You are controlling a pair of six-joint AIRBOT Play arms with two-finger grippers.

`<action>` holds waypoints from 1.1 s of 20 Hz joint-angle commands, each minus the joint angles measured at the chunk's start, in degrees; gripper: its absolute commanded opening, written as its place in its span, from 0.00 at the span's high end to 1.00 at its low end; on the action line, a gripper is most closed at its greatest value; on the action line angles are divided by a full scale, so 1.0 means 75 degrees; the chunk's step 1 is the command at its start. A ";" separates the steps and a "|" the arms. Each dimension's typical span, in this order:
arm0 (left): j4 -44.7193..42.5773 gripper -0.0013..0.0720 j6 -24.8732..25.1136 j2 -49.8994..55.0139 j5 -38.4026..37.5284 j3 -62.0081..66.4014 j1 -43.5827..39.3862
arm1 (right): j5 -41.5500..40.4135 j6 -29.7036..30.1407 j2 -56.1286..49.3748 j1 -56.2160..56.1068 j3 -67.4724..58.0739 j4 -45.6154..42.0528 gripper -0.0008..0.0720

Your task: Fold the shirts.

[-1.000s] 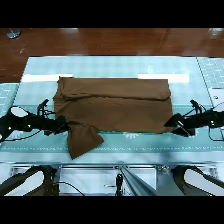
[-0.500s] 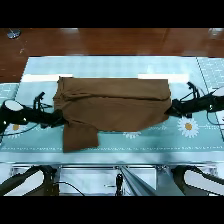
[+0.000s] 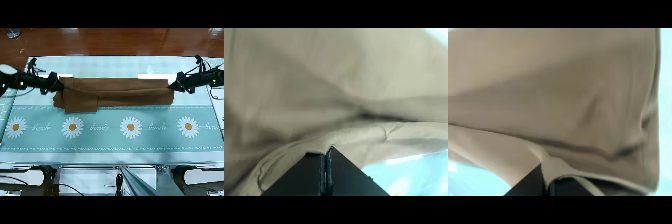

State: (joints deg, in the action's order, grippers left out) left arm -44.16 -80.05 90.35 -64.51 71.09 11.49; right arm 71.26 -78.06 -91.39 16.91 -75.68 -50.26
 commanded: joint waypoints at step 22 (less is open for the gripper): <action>-0.0950 0.02 0.1003 -0.0560 -0.0181 0.0854 0.0921 | 0.0023 -0.0152 -0.1603 0.1326 -0.1172 -0.0256 0.15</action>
State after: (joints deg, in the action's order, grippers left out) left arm -54.54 -80.23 96.03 -76.55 87.88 18.96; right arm 71.29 -78.26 -102.63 25.87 -86.67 -50.89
